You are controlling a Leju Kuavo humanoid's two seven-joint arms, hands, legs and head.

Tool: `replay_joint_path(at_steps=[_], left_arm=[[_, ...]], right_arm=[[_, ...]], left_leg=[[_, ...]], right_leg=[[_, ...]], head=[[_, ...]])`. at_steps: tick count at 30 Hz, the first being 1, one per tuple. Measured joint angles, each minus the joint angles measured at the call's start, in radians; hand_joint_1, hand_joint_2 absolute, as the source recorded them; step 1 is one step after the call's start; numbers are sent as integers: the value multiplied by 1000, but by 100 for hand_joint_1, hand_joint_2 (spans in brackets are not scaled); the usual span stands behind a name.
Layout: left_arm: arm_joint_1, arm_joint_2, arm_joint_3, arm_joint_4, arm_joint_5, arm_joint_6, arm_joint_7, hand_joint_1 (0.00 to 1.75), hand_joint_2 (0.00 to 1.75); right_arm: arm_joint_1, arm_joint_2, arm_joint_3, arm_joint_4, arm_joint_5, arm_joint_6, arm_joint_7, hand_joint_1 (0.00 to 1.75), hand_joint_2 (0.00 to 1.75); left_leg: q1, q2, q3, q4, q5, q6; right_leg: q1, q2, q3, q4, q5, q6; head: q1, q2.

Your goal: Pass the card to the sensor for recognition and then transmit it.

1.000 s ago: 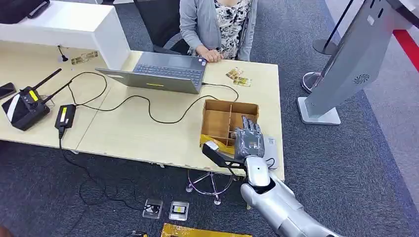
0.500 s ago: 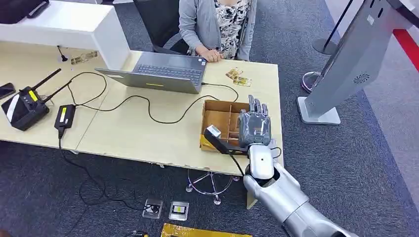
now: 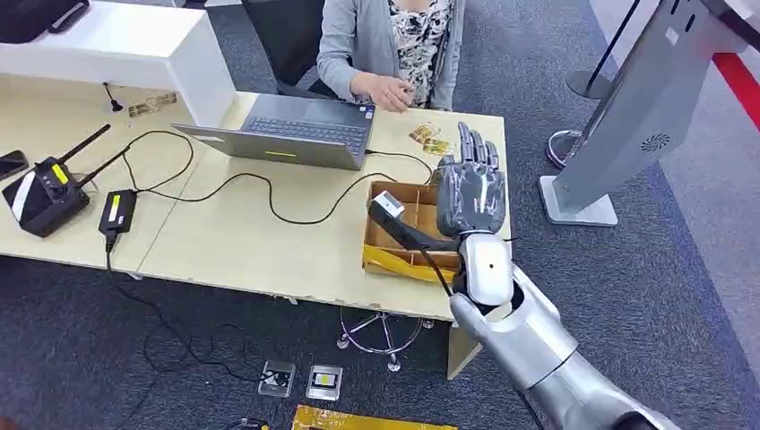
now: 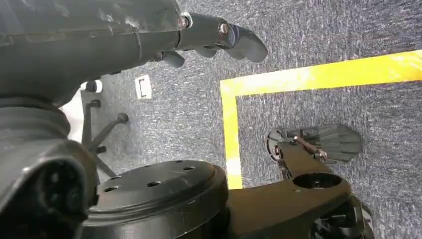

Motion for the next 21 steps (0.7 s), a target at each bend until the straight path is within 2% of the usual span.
replay_joint_path(at_steps=[5,9,20,21], left_arm=[[-2,0,0,0,6,8,-1,0,0],[-8,0,0,0,3,4,2,0,0],[-13,0,0,0,3,12,9,0,0],[-13,0,0,0,3,12,9,0,0]], right_arm=[[-34,36,11,42,-59,-60,-48,175,175],[-77,71,23,130,-95,-113,-69,175,175],[-115,114,43,270,-110,-130,-83,175,175],[-116,117,45,279,-110,-131,-84,7,175]], left_leg=[[0,0,0,0,0,0],[0,0,0,0,0,0],[0,0,0,0,0,0],[0,0,0,0,0,0]], right_leg=[[0,0,0,0,0,0],[0,0,0,0,0,0],[0,0,0,0,0,0],[0,0,0,0,0,0]], head=[[0,0],[0,0],[0,0],[0,0]])
